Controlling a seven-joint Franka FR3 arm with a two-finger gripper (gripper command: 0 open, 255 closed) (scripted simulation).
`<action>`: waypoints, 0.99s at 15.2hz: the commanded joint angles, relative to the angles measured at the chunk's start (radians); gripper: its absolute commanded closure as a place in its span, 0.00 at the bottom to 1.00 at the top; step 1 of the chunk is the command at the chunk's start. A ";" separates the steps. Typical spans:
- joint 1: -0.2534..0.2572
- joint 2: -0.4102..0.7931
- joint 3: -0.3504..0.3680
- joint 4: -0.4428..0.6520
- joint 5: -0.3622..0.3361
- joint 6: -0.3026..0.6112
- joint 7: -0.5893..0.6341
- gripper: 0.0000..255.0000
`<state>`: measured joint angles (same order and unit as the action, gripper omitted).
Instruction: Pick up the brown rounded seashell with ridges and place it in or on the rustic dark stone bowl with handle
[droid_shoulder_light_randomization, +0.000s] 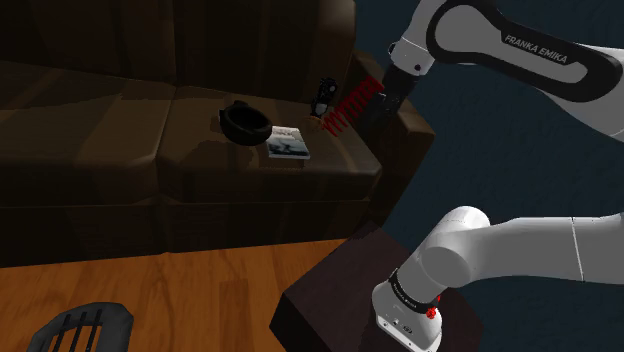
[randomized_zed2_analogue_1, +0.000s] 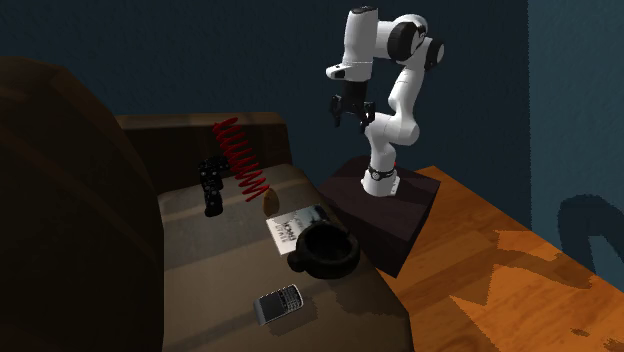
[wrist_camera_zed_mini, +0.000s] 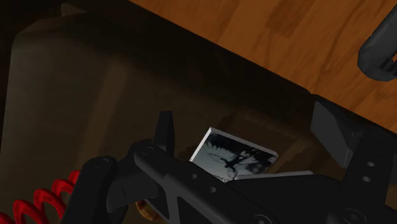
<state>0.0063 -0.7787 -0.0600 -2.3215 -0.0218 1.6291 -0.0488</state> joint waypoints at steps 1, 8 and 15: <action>0.000 0.000 0.000 0.000 0.000 0.000 0.000 0.00; 0.006 0.218 -0.069 0.043 -0.034 0.187 -0.110 0.00; 0.017 0.465 -0.130 0.155 -0.030 0.335 -0.222 0.00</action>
<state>0.0210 -0.3532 -0.1816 -2.1853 -0.0544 1.9414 -0.2531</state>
